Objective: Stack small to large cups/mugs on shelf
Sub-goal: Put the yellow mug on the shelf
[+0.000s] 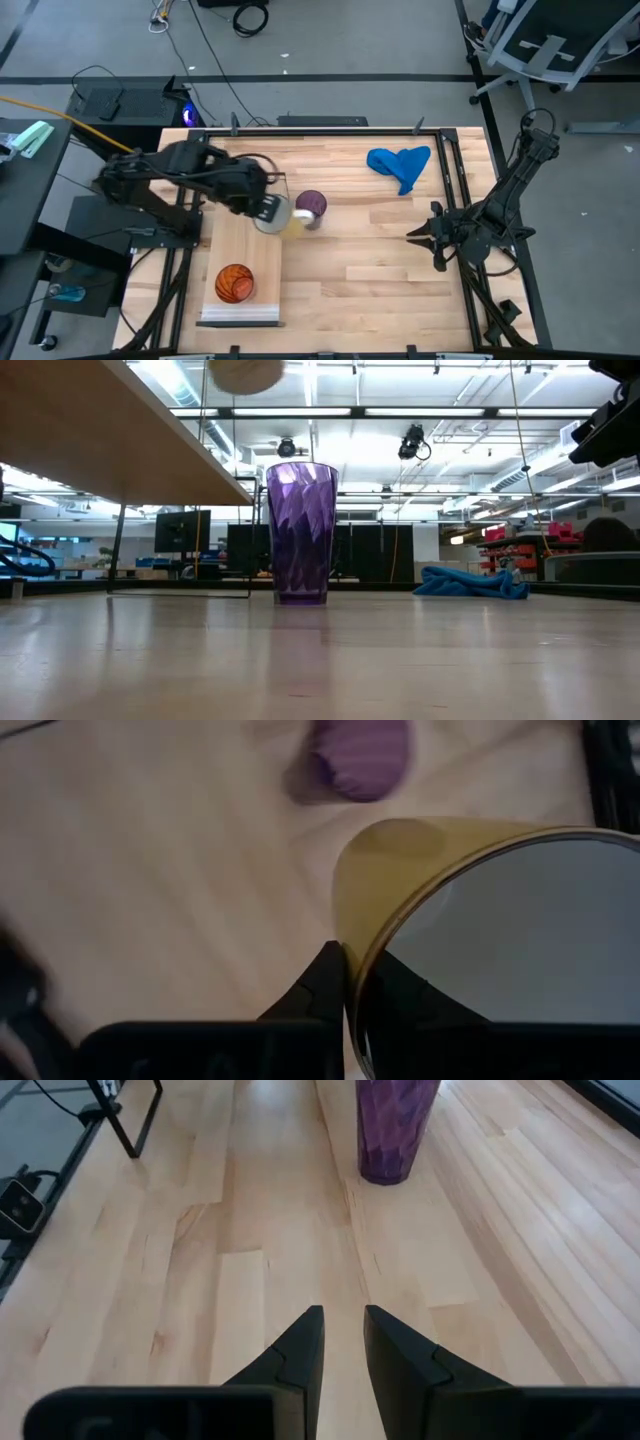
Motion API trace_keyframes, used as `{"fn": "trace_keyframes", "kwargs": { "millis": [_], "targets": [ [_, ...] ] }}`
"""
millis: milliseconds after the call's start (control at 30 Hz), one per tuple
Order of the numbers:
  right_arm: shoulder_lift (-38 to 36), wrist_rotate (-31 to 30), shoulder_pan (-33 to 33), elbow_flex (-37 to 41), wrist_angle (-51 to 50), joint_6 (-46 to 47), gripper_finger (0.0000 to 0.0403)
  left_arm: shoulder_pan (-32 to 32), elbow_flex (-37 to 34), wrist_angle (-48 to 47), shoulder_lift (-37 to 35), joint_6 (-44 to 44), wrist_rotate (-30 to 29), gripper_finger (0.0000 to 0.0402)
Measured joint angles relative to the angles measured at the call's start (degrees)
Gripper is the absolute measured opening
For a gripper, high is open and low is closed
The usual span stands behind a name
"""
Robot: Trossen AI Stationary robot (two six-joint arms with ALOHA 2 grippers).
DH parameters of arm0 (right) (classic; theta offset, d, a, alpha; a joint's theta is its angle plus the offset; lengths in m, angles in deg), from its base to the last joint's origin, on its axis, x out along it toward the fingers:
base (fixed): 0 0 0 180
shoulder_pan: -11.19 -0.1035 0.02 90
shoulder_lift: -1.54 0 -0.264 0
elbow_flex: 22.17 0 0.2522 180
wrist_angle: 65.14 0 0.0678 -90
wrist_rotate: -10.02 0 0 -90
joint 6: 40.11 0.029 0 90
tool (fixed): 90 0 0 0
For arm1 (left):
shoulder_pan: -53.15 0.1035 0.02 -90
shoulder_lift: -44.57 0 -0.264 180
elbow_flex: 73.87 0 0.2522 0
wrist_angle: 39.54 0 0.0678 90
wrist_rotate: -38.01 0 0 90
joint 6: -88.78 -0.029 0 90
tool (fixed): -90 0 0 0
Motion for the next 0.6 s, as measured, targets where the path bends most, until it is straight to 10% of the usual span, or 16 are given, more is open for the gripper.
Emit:
{"fn": "trace_keyframes", "kwargs": {
  "millis": [600],
  "targets": [
    [0.20, -1.41, 0.02, 0.00, 0.10, 0.02, 0.0083, -3.66, -21.70, 0.20, -14.25, 12.60, 6.65, 0.0024]
  ]
}}
